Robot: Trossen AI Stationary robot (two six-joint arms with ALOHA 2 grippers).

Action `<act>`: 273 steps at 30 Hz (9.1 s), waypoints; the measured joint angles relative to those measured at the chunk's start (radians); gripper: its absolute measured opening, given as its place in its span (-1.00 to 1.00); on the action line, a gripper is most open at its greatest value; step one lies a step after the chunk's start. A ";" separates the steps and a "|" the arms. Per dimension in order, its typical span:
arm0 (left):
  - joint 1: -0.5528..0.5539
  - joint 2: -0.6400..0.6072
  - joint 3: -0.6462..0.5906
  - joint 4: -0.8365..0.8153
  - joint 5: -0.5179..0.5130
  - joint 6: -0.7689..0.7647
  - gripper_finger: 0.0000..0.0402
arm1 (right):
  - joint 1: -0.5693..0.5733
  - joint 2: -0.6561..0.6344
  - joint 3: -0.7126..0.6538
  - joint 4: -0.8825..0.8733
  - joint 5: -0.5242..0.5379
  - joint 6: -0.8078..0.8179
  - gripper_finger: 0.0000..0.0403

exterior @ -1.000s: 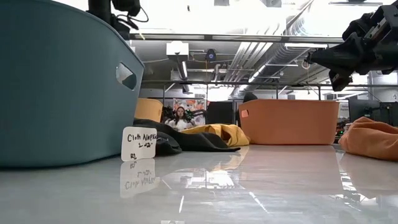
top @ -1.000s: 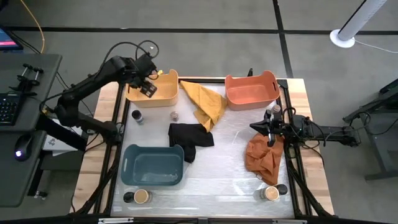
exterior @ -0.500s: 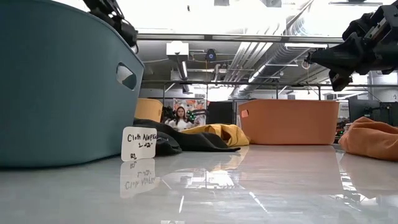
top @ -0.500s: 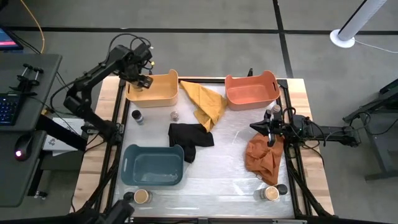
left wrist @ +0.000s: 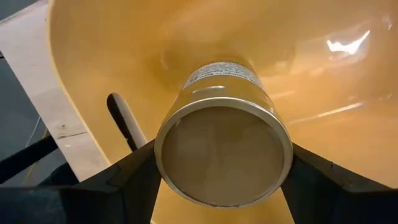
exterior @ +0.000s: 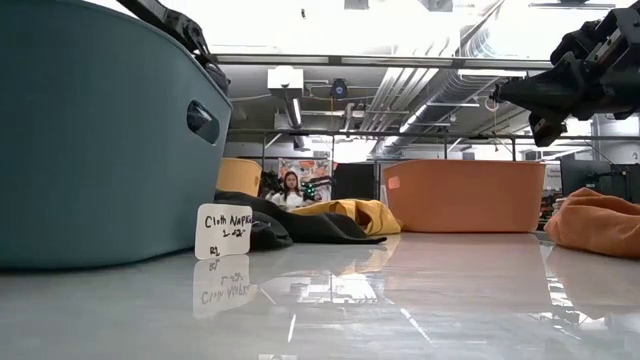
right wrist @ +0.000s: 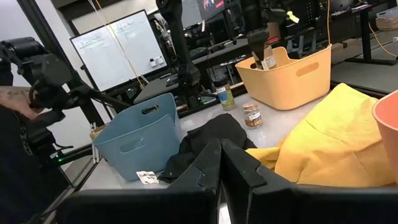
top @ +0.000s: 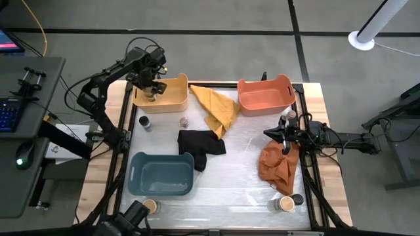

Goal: Sort spices by type
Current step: Put the top left gold spice bottle into the yellow bin, then put the left gold spice bottle into the yellow bin

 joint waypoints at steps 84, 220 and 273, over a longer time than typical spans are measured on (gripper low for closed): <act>-0.478 -0.278 0.065 0.143 0.146 0.042 0.71 | 0.000 0.000 0.000 0.000 0.000 0.000 -0.99; -2.025 0.231 0.147 0.069 0.015 -0.909 0.71 | 0.000 0.000 0.000 0.000 0.000 0.000 -0.99; -1.535 -0.181 0.227 0.120 -0.572 -0.449 0.17 | 0.000 0.000 0.000 0.000 0.000 0.000 -0.99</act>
